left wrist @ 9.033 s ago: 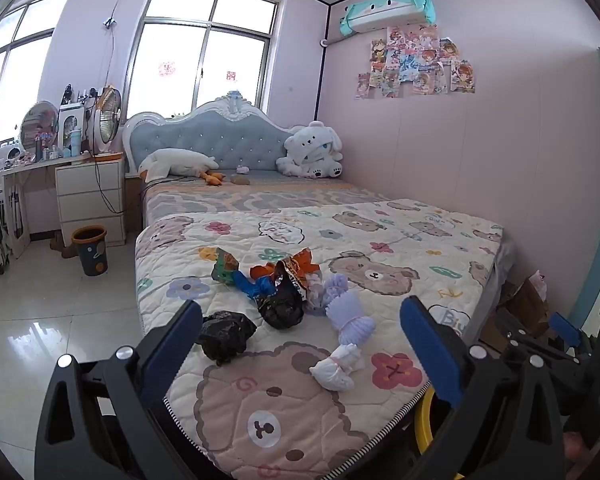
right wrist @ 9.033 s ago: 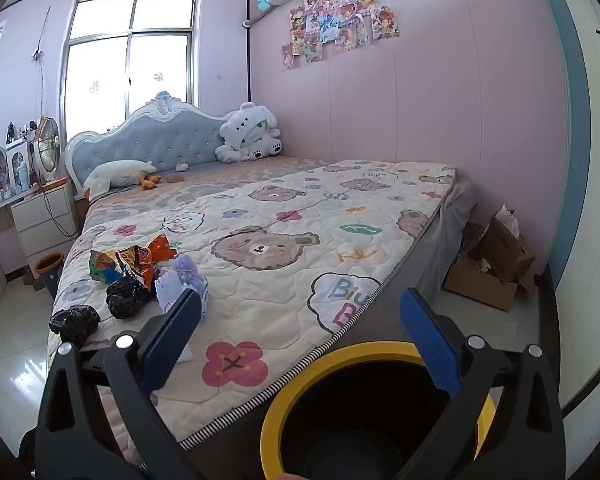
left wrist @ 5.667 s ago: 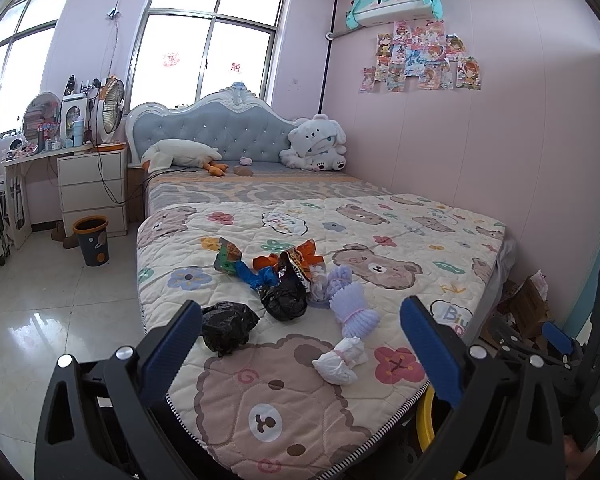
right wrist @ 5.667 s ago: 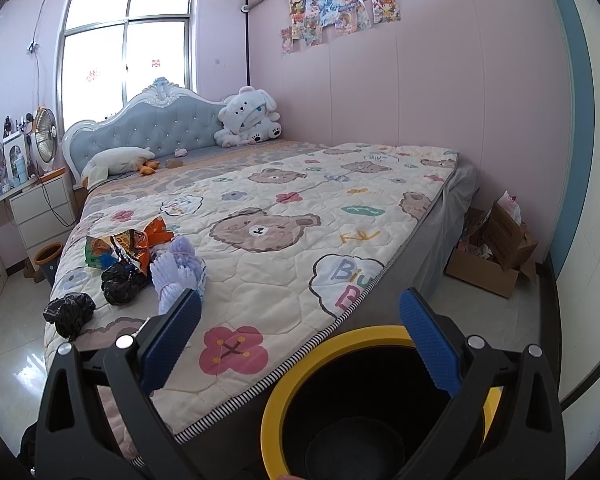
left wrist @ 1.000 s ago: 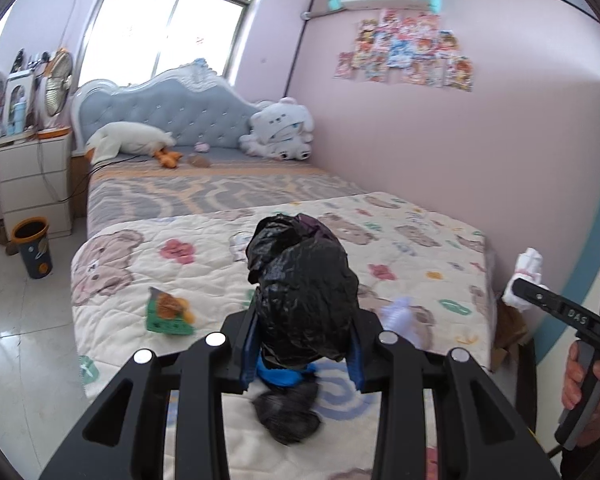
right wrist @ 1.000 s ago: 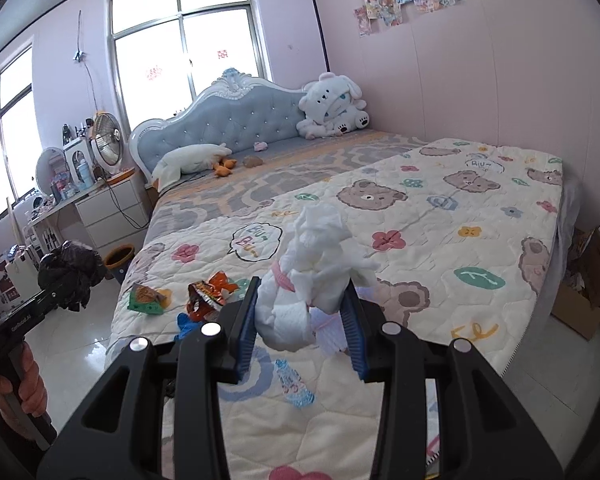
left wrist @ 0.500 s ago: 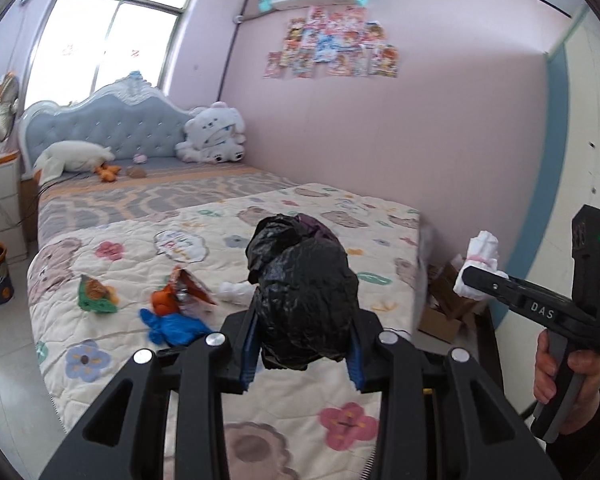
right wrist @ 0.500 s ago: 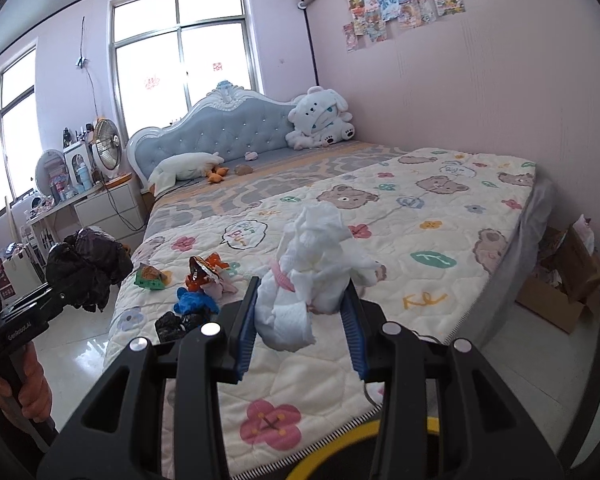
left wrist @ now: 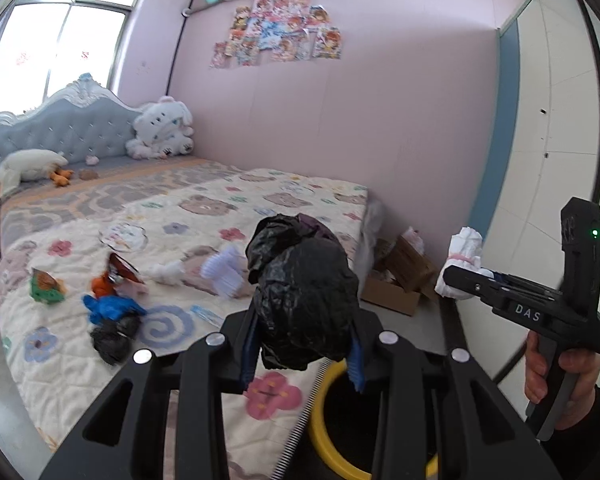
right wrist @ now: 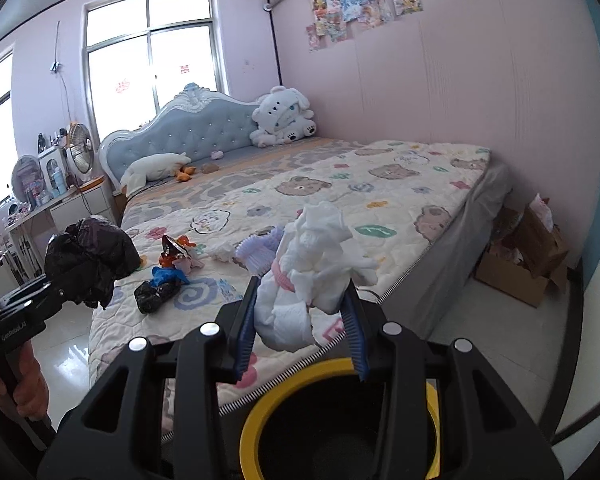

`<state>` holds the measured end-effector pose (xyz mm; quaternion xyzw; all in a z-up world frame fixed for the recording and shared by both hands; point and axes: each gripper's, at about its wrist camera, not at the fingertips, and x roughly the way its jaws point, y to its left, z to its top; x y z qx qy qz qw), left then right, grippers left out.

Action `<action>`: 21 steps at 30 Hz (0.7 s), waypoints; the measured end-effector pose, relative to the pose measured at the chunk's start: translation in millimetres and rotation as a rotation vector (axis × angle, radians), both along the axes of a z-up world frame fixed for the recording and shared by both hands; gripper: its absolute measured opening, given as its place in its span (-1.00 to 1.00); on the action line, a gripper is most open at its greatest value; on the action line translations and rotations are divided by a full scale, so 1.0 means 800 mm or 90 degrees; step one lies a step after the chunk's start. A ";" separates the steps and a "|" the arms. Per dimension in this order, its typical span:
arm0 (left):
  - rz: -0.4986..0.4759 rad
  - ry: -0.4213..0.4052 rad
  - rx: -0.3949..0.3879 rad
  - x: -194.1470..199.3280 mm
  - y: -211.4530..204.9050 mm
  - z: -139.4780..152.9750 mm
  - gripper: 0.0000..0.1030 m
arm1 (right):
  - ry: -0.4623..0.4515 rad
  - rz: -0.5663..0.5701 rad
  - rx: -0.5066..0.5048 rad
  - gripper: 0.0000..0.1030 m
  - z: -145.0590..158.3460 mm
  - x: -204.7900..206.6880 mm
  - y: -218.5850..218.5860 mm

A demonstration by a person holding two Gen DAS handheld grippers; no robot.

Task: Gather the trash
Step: 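Lift the black bag and white tissue bundle and carry both toward the yellow bin, then open the left tool over the bin while the right tool releases the tissue bundle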

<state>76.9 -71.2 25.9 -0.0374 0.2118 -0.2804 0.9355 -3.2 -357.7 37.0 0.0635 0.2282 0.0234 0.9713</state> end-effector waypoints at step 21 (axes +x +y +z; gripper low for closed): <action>-0.071 0.053 0.033 -0.006 -0.084 -0.044 -0.36 | 0.069 0.001 0.056 -0.26 -0.061 -0.027 -0.052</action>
